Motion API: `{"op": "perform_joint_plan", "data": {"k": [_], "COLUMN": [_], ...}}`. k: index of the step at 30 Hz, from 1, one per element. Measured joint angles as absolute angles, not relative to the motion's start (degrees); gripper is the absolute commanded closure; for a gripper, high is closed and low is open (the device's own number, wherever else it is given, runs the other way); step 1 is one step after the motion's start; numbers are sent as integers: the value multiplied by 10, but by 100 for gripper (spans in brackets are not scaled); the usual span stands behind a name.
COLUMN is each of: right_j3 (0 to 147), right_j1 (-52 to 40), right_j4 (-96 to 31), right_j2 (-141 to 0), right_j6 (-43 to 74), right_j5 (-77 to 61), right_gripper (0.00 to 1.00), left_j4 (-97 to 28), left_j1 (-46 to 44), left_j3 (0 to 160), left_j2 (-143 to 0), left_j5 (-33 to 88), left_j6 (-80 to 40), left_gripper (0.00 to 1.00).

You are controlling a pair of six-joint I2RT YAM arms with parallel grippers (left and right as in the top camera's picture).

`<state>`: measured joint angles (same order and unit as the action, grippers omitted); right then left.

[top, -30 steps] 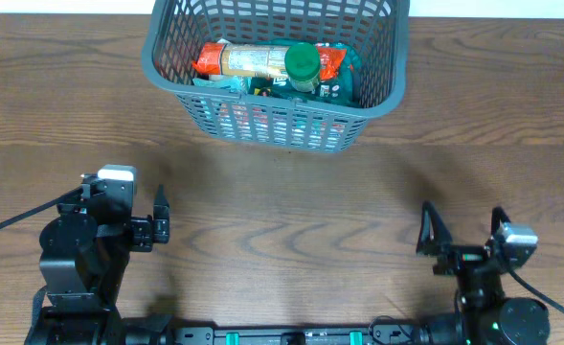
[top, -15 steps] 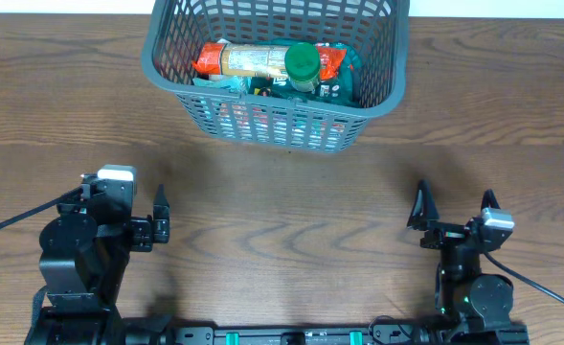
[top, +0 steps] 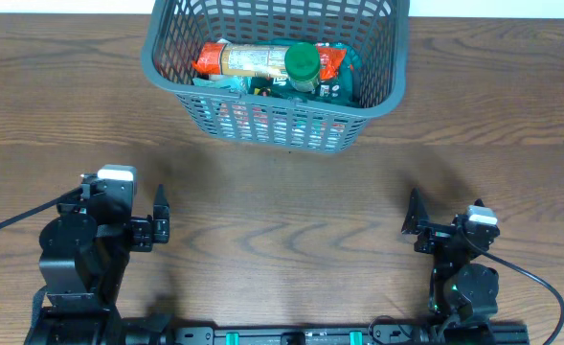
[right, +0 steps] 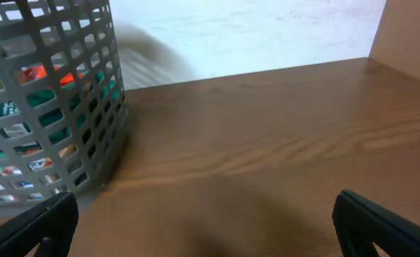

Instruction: Pack container

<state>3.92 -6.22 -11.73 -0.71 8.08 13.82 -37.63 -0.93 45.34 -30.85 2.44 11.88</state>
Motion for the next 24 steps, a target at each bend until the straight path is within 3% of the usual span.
{"op": "perform_joint_plan", "data": {"k": [24], "right_j3": [39], "right_j1": [-62], "right_j4": [-117], "right_j2": [-7], "right_j6": [69], "right_j5": [122], "right_gripper": [1], "left_j4": [-376], "left_j1": [-9], "left_j3": [453], "left_j2": [-309], "left_j5": [24], "left_j6": [119], "left_gripper": [1]}}
